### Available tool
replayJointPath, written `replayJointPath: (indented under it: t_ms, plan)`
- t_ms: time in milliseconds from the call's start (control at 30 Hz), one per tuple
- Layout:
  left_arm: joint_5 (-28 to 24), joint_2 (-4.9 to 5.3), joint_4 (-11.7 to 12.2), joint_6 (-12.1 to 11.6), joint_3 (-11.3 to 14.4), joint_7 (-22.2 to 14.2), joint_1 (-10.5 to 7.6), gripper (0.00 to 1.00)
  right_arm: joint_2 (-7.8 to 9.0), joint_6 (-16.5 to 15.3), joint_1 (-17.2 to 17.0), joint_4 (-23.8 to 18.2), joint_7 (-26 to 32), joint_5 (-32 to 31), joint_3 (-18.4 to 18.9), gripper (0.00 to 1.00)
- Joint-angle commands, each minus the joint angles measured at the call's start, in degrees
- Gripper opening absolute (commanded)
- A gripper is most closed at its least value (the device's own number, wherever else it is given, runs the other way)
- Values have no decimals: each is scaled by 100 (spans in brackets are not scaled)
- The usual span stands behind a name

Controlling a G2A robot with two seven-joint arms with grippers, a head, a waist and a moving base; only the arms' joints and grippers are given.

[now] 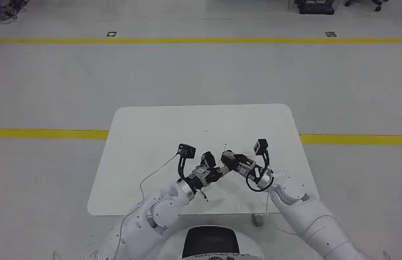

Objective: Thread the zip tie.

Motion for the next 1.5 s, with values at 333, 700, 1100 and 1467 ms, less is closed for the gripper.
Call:
replayJointPath:
  t_ms: [333,700,1100,1467]
  plan:
    - [-14,-16,54,17,38,82,-18,100,-26,50,-61,-104,-161,-11,21,0]
    - [-11,-30,85,133,76,102,-21,100,-66,0,-108,-117,-173,-27,99,0]
    - [-153,-44,213,242,89,5,-56,67,-125,22,-95,-78,-310,-186,100,0]
    - [-217,-52,242,309,99,-72,-88,47,-181,-13,-100,-28,-378,-255,109,0]
